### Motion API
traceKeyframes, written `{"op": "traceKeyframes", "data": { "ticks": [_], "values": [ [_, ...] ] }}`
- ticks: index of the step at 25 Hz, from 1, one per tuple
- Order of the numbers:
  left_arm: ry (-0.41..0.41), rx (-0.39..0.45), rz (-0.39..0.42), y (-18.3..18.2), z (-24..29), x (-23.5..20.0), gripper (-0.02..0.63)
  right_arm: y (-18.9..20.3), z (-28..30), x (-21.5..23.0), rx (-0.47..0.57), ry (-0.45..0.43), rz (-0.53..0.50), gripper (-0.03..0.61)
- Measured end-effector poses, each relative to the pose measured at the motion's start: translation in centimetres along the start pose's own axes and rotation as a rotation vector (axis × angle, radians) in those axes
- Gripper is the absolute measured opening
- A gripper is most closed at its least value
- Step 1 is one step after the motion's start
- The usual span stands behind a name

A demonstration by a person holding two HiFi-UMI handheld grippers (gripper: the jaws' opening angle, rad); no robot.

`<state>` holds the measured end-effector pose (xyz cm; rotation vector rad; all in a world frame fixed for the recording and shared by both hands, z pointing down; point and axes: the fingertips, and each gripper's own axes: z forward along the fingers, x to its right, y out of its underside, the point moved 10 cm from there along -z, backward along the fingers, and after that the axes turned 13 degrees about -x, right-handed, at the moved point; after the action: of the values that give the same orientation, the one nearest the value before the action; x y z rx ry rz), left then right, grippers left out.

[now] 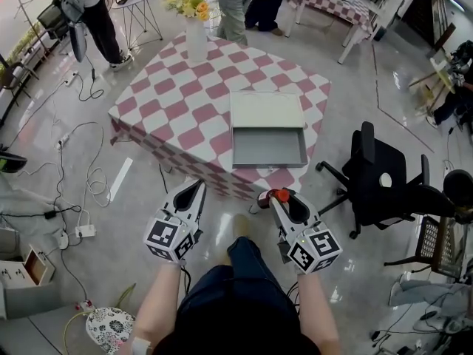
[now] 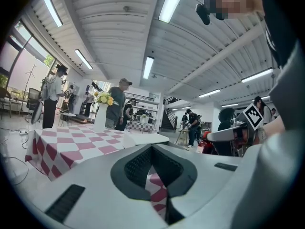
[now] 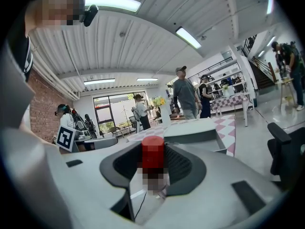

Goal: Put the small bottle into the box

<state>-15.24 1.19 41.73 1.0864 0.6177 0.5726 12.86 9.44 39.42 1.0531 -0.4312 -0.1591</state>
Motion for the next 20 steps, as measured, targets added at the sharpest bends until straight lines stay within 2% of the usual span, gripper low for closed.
{"op": "traceKeyframes", "data": {
  "ticks": [9, 20],
  "values": [
    [-0.029, 0.013, -0.003, -1.4, 1.3, -2.1, 0.009, -2.2, 2.7, 0.8, 0.002, -0.033, -0.018, 0.149],
    [-0.015, -0.003, -0.018, -2.0, 5.2, -4.0, 0.009, -4.4, 6.9, 3.1, -0.018, -0.066, -0.026, 0.149]
  ]
}}
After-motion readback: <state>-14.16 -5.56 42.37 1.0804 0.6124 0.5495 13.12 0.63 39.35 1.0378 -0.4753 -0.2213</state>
